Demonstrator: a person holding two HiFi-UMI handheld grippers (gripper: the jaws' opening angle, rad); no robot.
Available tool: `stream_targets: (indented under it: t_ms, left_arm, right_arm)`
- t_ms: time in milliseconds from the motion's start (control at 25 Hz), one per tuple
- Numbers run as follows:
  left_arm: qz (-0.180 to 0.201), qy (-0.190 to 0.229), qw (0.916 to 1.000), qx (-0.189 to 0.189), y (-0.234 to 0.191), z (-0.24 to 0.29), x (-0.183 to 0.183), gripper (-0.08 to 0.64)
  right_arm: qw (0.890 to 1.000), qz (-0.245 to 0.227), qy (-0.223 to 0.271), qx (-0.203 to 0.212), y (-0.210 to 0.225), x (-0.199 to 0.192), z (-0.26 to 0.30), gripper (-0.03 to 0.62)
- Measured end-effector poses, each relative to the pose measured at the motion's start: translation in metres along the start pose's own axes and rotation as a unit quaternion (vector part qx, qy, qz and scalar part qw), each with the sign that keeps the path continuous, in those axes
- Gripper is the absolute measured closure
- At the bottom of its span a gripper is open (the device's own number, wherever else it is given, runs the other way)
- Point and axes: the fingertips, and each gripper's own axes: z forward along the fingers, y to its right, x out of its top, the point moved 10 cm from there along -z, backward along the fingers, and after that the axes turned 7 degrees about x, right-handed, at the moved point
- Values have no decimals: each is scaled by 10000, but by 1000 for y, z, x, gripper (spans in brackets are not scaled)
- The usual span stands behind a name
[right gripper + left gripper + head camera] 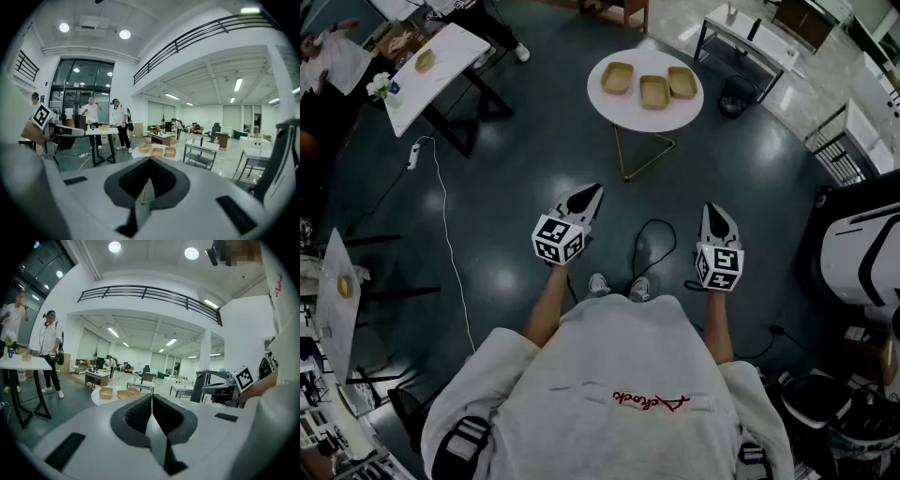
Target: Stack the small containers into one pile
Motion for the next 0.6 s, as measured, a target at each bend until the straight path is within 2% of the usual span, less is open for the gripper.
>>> stream_targets:
  t_ms: [600]
  left_arm:
    - [5, 19, 9999, 130, 21, 17, 1, 545]
  right_arm:
    - [9998, 32, 86, 199, 28, -5, 1, 572]
